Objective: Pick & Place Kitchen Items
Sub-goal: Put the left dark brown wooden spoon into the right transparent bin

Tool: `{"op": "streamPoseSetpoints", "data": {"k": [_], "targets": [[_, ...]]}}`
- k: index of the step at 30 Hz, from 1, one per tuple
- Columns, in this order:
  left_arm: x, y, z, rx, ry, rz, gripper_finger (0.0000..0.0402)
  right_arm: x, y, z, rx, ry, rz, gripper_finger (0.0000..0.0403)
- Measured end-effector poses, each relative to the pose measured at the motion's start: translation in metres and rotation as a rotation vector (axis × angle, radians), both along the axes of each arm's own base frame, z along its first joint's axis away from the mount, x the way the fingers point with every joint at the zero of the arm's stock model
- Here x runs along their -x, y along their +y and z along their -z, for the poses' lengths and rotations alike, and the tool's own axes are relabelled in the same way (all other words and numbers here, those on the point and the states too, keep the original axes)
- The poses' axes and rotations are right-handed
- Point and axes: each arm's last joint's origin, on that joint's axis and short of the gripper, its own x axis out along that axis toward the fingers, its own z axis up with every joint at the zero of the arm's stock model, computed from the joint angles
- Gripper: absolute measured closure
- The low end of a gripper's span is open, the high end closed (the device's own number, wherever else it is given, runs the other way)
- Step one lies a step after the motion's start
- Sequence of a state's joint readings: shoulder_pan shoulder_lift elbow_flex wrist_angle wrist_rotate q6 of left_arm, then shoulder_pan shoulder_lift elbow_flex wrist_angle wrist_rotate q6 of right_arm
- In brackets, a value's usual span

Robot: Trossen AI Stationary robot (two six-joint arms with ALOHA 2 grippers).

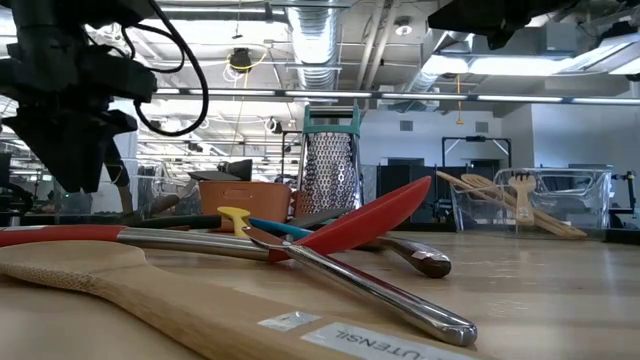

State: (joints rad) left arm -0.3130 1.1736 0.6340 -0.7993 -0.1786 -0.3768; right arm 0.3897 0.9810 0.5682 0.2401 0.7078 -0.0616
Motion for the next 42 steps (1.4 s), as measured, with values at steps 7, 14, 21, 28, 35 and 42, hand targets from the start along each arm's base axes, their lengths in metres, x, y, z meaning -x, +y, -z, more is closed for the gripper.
{"op": "streamPoseSetpoints", "data": {"k": [7,14,21,28,35,42], "targets": [[0.011,0.002,0.024,0.043,0.042,-0.012,0.0271,0.0,0.0,0.0,0.0,0.0,0.0,0.0403],[0.016,0.003,0.039,0.056,0.021,-0.011,0.0283,0.0,0.0,0.0,0.0,0.0,0.0,0.0403],[0.023,0.006,0.051,0.059,0.019,-0.038,0.0289,0.0,0.0,0.0,0.0,0.0,0.0,0.0403],[0.024,0.006,0.054,0.08,0.012,-0.137,0.0289,0.0,0.0,0.0,0.0,0.0,0.0,0.0403],[0.024,0.006,0.054,0.089,0.005,-0.169,0.0289,0.0,0.0,0.0,0.0,0.0,0.0,0.0403],[0.022,0.006,0.057,0.063,0.017,-0.176,0.0301,0.0,0.0,0.0,-0.002,-0.001,-0.001,0.0403]]}}
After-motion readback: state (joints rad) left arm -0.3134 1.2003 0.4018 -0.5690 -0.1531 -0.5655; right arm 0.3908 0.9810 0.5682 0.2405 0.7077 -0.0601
